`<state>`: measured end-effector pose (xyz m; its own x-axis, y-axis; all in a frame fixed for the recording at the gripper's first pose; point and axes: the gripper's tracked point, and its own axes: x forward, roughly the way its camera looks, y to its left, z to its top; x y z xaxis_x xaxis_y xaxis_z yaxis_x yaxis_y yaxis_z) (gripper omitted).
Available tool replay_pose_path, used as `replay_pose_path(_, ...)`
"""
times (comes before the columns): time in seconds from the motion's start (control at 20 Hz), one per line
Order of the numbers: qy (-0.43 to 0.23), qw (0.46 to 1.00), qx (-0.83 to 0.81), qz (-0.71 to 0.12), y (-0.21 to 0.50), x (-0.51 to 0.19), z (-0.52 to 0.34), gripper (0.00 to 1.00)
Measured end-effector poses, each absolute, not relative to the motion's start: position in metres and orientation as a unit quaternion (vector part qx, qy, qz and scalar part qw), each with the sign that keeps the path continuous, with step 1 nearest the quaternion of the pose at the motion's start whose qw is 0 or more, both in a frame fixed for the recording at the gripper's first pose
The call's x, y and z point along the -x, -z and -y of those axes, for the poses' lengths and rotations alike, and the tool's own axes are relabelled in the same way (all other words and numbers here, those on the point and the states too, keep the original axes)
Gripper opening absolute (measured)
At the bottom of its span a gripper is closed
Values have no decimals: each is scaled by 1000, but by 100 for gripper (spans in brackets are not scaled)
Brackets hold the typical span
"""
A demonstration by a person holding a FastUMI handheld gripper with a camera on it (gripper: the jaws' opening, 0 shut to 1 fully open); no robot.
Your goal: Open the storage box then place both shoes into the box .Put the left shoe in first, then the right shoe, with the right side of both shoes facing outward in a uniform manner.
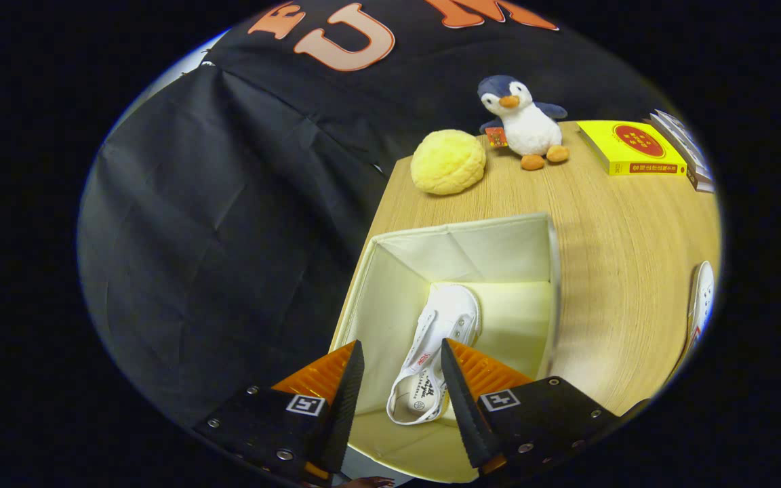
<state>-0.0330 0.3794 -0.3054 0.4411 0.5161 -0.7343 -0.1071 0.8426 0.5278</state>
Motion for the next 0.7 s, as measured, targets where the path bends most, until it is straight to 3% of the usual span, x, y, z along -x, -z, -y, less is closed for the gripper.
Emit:
replay_pose_path(0.3, -172, 861, -163, -450, 281, 37, -299, 94)
replay_pose_path(0.7, -86, 889, -132, -430, 289, 59, -151, 96)
